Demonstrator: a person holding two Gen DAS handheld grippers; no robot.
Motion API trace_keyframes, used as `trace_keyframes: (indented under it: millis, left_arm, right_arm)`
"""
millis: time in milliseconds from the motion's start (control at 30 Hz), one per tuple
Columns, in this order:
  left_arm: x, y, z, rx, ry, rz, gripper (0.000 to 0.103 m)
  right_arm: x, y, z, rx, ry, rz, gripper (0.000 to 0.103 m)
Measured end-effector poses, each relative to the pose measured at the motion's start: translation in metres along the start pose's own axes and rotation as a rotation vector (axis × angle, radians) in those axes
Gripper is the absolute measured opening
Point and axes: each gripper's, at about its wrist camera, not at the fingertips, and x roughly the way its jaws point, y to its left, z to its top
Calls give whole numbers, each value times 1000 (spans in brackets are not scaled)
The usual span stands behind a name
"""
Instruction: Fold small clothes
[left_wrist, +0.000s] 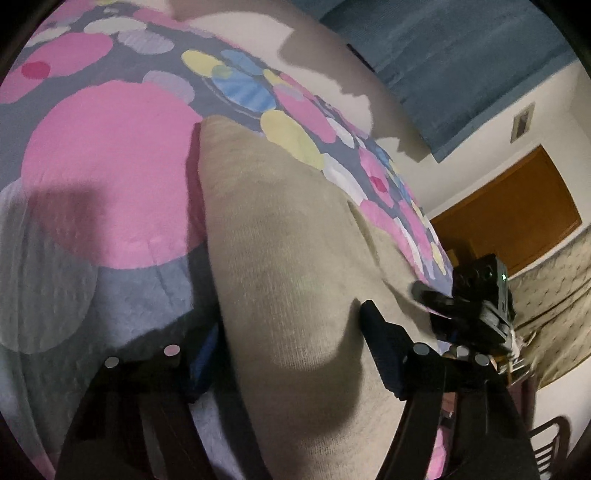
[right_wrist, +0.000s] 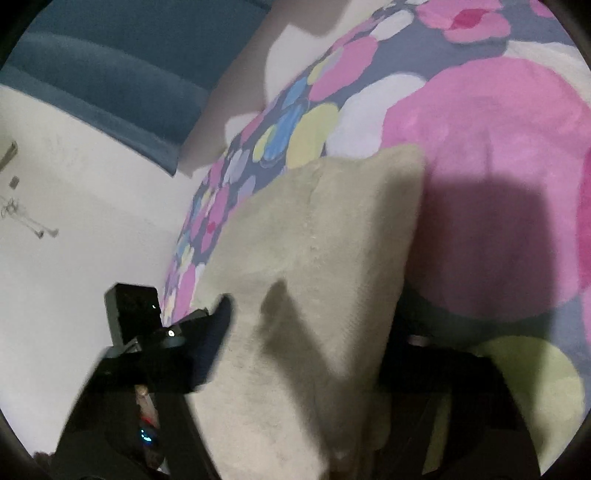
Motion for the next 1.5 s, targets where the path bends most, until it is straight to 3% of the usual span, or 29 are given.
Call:
trace_keyframes:
  millis: [33,67,100,200,333,700,1033,1267,1367,1467,1500]
  left_arm:
    - [1,-1,0,8,-1,4,61]
    - [2,0,0,7,1,6,57]
    - [2,2,1,-5,10,-3,48]
    - [0,1,2,-13,-2,-14,37]
    - [-6,-18,1,70,-24,51,33]
    - [-35,-25,8,101,-62,79,31]
    - [-97,24,4,62,-100,136,31]
    - [-94,60,-6,-14,-81,140,32]
    - [-91,63,-6,-15,-82,125,36]
    - [-97,69,-6,-46,-81,95,41]
    - [-101,70,-8,-62,-85,92,44]
  right_arm:
    - [3,-6,-1,24,12,10,23]
    - [4,-12,-2,50,13,33,20]
    - [2,-14,-2,57,4,52,19]
    - [1,-5,-4,16,-10,20,19]
    - [-4,2,-9,-13,-38,-11,18]
    - [-3,37,-17,-63,-62,13,17]
    - [62,73,-23,-69,19,92,17]
    - [93,65,-28,9,64,103,17]
    - [87,59,-31,39,63,102,20]
    - [75,61,-34,61,48,107,32]
    - [71,62,-35,62,44,109,41]
